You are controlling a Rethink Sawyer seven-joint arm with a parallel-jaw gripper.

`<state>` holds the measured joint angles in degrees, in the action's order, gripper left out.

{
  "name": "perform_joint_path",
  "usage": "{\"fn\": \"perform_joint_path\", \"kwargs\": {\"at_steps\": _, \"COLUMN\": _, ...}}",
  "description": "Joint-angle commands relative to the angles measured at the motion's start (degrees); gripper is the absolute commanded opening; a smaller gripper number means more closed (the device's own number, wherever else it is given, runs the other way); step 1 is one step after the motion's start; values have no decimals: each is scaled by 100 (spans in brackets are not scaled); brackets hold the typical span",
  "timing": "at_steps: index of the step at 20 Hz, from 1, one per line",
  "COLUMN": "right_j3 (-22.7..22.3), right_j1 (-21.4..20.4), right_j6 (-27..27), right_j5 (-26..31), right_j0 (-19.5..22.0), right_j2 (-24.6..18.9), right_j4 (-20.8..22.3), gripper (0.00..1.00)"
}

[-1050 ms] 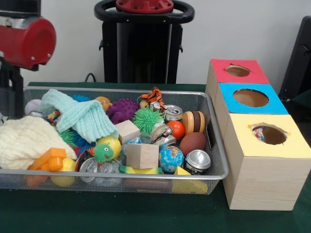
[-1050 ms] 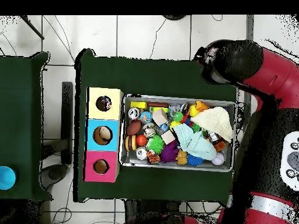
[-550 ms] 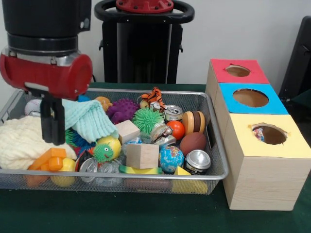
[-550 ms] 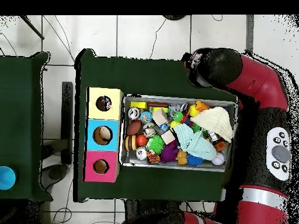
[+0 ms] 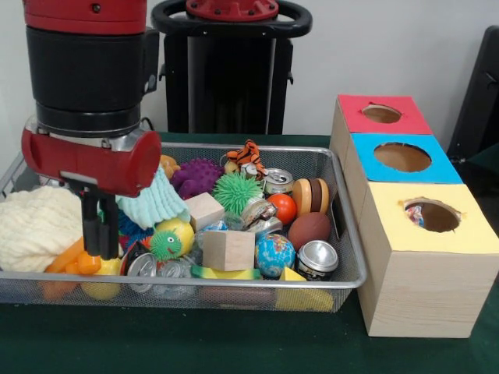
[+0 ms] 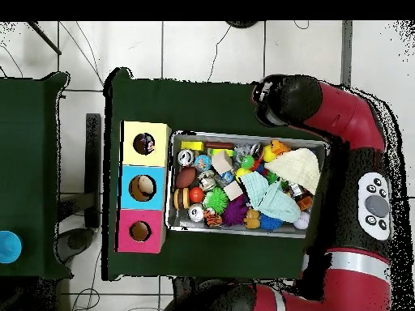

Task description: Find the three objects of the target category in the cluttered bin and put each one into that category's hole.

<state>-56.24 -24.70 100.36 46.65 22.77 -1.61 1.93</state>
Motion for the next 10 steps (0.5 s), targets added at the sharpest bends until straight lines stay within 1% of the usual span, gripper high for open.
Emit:
{"fn": "perform_joint_path", "kwargs": {"at_steps": 1, "right_j3": -856, "right_j1": -10, "right_j6": -574, "right_j5": 192, "right_j0": 113, "right_j2": -339, "right_j4": 352, "gripper": 0}}
{"fn": "perform_joint_path", "kwargs": {"at_steps": 3, "right_j3": -1097, "right_j1": -162, "right_j6": -617, "right_j5": 225, "right_j0": 150, "right_j2": -315, "right_j4": 383, "gripper": 0}}
{"fn": "perform_joint_path", "kwargs": {"at_steps": 7, "right_j3": -1850, "right_j1": -622, "right_j6": -659, "right_j5": 238, "right_j0": 252, "right_j2": -257, "right_j4": 391, "gripper": 0}}
{"fn": "perform_joint_path", "kwargs": {"at_steps": 10, "right_j3": -2338, "right_j1": -878, "right_j6": -699, "right_j5": 232, "right_j0": 347, "right_j2": -274, "right_j4": 381, "gripper": 0}}
